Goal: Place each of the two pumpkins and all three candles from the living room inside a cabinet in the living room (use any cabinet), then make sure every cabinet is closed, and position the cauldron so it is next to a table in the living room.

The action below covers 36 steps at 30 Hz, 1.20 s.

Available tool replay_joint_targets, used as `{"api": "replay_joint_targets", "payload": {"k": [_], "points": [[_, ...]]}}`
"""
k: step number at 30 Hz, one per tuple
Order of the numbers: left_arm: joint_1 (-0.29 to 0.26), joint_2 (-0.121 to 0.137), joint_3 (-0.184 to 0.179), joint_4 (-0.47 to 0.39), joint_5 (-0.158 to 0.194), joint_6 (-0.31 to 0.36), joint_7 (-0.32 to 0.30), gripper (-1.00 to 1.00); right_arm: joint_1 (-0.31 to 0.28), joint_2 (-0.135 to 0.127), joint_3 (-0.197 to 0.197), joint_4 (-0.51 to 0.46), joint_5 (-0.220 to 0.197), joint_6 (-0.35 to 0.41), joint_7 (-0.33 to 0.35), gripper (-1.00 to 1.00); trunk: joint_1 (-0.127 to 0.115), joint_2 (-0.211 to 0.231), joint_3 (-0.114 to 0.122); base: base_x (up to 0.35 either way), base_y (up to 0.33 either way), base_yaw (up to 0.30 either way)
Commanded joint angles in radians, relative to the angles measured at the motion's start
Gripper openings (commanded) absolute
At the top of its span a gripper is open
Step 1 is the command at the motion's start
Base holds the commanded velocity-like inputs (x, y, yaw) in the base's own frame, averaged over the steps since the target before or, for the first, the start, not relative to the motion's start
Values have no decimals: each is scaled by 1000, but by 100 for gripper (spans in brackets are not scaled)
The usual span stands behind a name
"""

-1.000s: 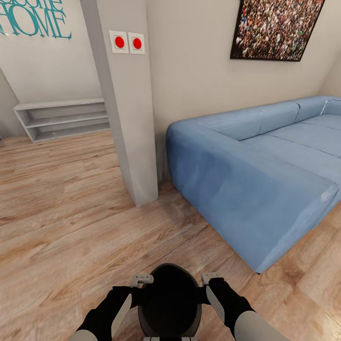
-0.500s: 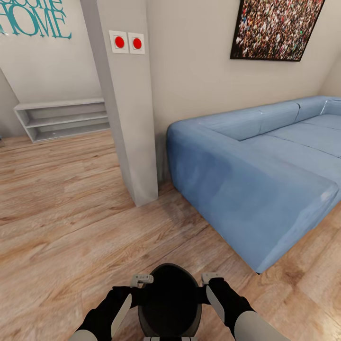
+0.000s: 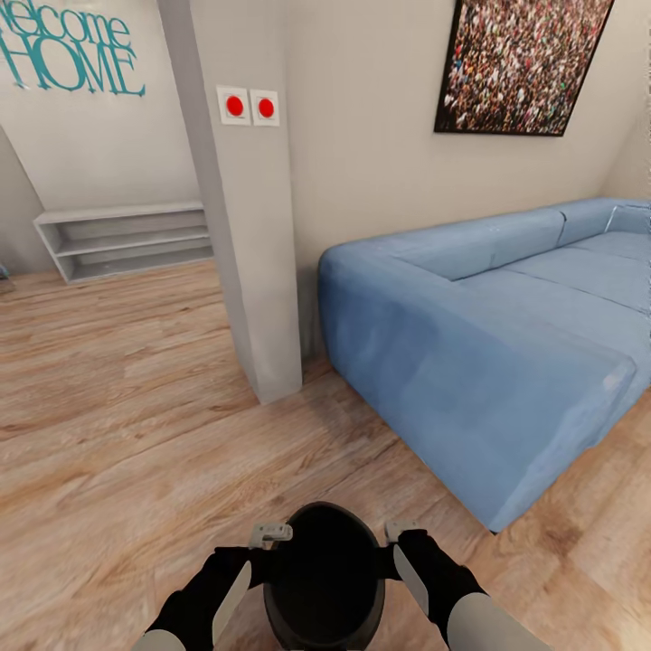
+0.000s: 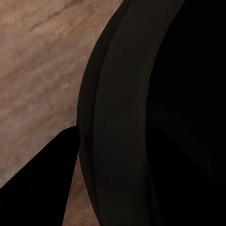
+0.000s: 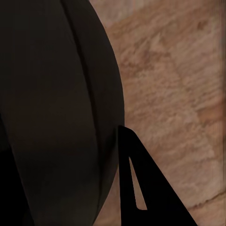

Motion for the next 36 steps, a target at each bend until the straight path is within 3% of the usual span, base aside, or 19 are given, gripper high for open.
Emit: {"api": "replay_joint_targets", "payload": {"k": [1,14,24,36], "points": [[-1,2,4,-8,-29,6,6,-100,0,-2,15,1,-9,6,-8,-100,-1,0,3,0,0,0],[-1,2,6,-8,-28,4,10,-100,0,-2,15,0,-11,4,-7,-100,-7,3,53,0,0,0],[-1,4,6,-8,-27,-20,10,-100,0,-2,15,-3,-11,4,-7,-100,-7,3,53,-10,0,0],[-1,4,6,-8,-27,-22,10,-100,0,-3,15,-19,-11,4,-5,-100,-7,3,53,-248,0,0]]}}
